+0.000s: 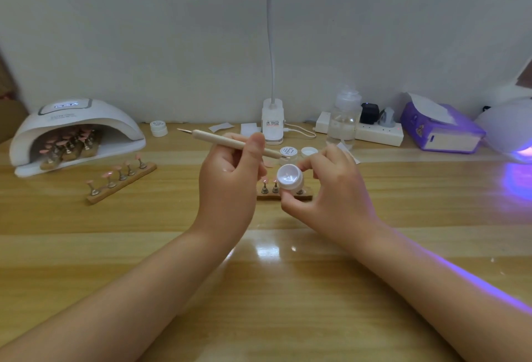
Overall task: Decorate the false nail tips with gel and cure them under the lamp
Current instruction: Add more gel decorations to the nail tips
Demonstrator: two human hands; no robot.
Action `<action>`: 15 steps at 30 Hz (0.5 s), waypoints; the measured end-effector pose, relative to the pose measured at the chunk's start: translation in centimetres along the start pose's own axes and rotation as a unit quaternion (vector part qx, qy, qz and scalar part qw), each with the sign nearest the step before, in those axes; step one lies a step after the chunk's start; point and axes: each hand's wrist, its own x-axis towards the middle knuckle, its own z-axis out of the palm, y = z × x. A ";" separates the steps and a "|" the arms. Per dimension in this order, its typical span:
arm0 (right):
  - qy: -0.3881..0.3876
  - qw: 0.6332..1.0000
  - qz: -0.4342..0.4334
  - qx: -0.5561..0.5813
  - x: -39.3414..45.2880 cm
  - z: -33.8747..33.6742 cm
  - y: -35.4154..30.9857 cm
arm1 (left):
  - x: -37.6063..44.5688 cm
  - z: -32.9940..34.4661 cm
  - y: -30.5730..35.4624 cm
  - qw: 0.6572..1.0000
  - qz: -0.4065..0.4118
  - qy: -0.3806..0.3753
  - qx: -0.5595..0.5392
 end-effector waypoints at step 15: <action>0.001 1.000 0.002 0.008 0.0 -0.1 -0.4 | 1.5 -0.4 0.1 0.975 -0.183 0.031 -0.118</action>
